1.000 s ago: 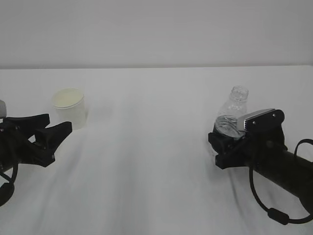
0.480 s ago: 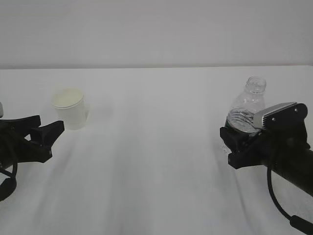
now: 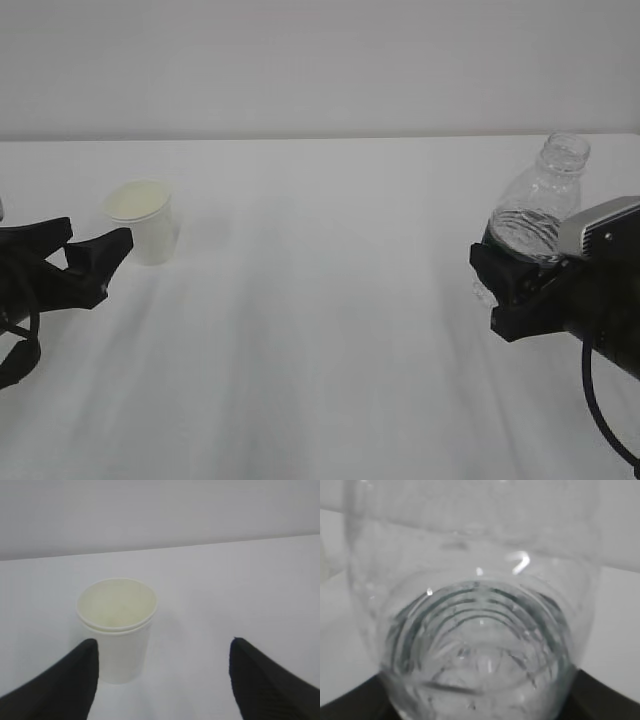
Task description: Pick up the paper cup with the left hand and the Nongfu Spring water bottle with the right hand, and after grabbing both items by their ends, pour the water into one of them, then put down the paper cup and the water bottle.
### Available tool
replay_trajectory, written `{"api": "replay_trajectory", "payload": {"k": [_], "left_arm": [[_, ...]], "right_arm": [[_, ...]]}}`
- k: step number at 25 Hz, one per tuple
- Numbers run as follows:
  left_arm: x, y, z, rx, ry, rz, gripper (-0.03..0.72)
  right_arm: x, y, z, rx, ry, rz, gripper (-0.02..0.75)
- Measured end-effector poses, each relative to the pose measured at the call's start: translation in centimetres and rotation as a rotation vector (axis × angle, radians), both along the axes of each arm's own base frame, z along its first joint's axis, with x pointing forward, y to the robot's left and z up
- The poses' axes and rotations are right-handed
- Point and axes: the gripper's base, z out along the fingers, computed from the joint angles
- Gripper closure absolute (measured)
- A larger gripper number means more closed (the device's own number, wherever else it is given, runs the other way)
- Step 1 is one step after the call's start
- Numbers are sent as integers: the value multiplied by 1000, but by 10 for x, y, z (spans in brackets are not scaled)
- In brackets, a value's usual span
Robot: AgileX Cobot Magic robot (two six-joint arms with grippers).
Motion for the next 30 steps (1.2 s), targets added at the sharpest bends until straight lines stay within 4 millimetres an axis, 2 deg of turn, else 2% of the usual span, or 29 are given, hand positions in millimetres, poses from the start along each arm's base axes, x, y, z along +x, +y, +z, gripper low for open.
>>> {"api": "replay_trajectory", "payload": {"k": [5, 8, 17, 30], "left_arm": [[13, -4, -11, 7, 21, -15, 38], [24, -7, -25, 15, 50, -29, 6], [48, -11, -55, 24, 99, -31, -2], [74, -7, -63, -2, 75, 79, -3]], "right_arm": [[-1, 0, 7, 5, -26, 0, 300], [-1, 0, 7, 5, -27, 0, 300], [-1, 0, 7, 5, -25, 0, 301], [-1, 0, 7, 2, -24, 0, 307]]}}
